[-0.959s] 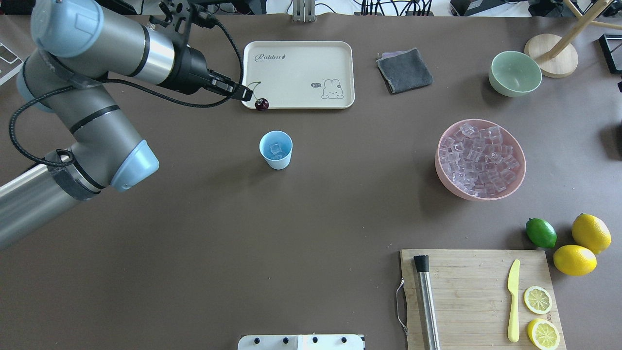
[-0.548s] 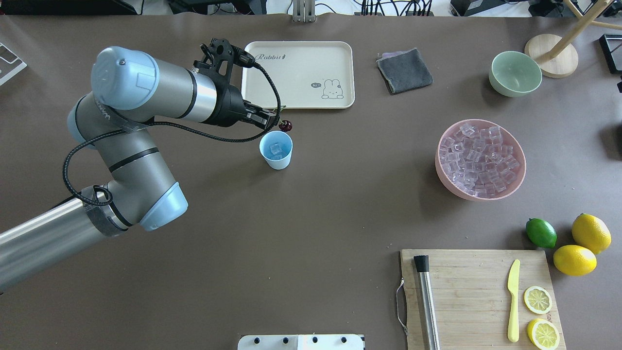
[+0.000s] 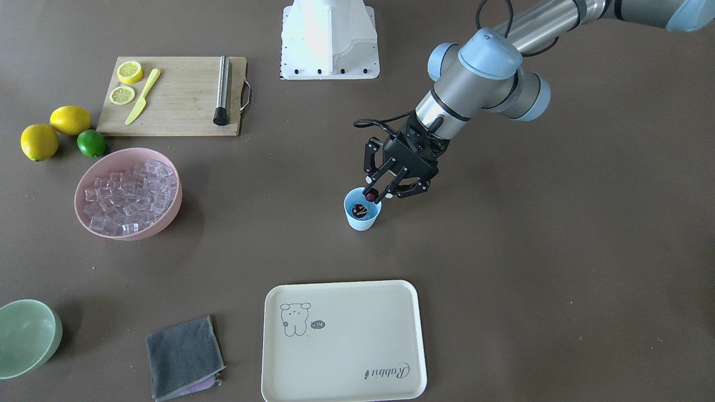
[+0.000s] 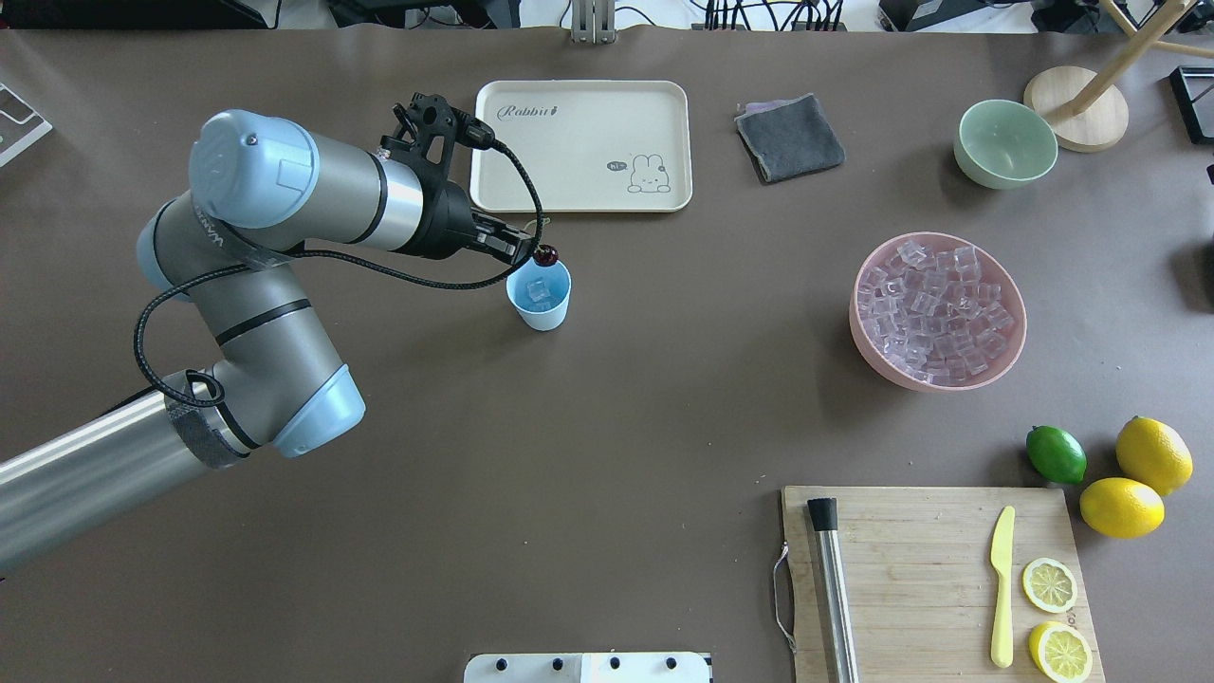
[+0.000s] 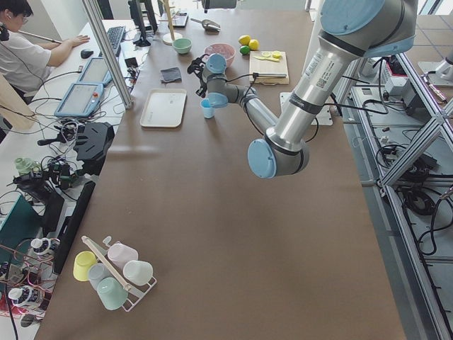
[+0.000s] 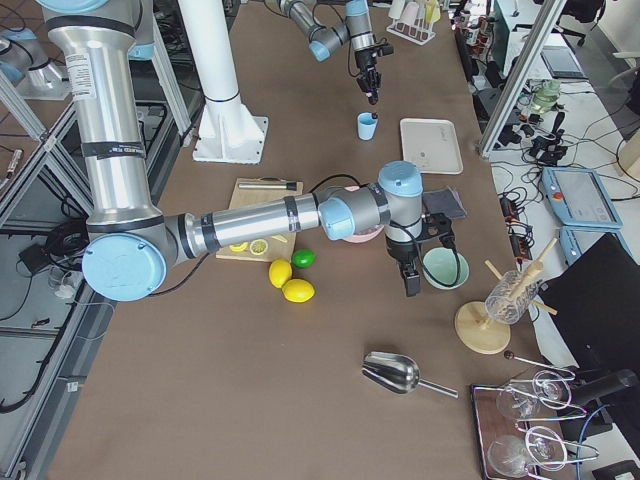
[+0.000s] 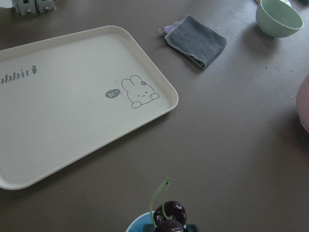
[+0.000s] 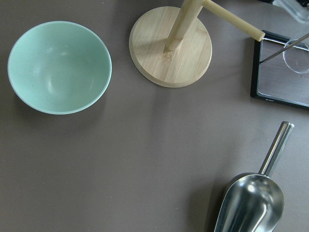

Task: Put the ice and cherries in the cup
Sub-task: 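Carry the cherries with the left gripper over the light-blue cup, then lower the cherries into the cup and open the left gripper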

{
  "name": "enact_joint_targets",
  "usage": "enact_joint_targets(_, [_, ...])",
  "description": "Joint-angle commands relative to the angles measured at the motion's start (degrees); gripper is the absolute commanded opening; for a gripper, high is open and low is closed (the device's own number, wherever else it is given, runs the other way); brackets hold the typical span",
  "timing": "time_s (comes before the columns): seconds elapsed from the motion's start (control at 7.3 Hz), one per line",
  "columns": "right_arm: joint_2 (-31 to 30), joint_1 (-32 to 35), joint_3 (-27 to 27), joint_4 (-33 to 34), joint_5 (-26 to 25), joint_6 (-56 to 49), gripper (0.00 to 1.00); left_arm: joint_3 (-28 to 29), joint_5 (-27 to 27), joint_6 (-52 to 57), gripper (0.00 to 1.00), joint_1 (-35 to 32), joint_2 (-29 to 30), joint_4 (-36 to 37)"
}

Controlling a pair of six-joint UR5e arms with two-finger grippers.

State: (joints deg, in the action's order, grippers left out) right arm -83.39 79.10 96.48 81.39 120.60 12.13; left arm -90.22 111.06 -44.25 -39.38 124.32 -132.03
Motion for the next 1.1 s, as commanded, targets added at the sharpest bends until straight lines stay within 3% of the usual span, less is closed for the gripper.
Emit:
enact_joint_targets(0.0, [-0.02,0.0,-0.06,0.0,-0.01,0.0,1.0,-0.21,0.29,-0.05,0.0,0.0,-1.09,-0.16])
enact_joint_targets(0.27, [-0.11,0.0,-0.06,0.0,-0.27,0.0,1.0,-1.18,0.29,-0.14,0.0,0.61,-1.18,-0.07])
enact_joint_targets(0.41, [-0.2,0.0,0.02,0.0,-0.27,0.0,1.0,-1.1,-0.05,-0.05,0.05,1.32,-1.19,-0.07])
enact_joint_targets(0.55, [-0.2,0.0,-0.06,0.0,-0.36,-0.09,1.0,-1.1,-0.23,0.12,0.99,1.67,-1.19,-0.07])
enact_joint_targets(0.96, [0.15,0.0,-0.15,0.0,-0.54,-0.09,1.0,-1.45,0.29,-0.05,0.98,0.02,-1.1,0.19])
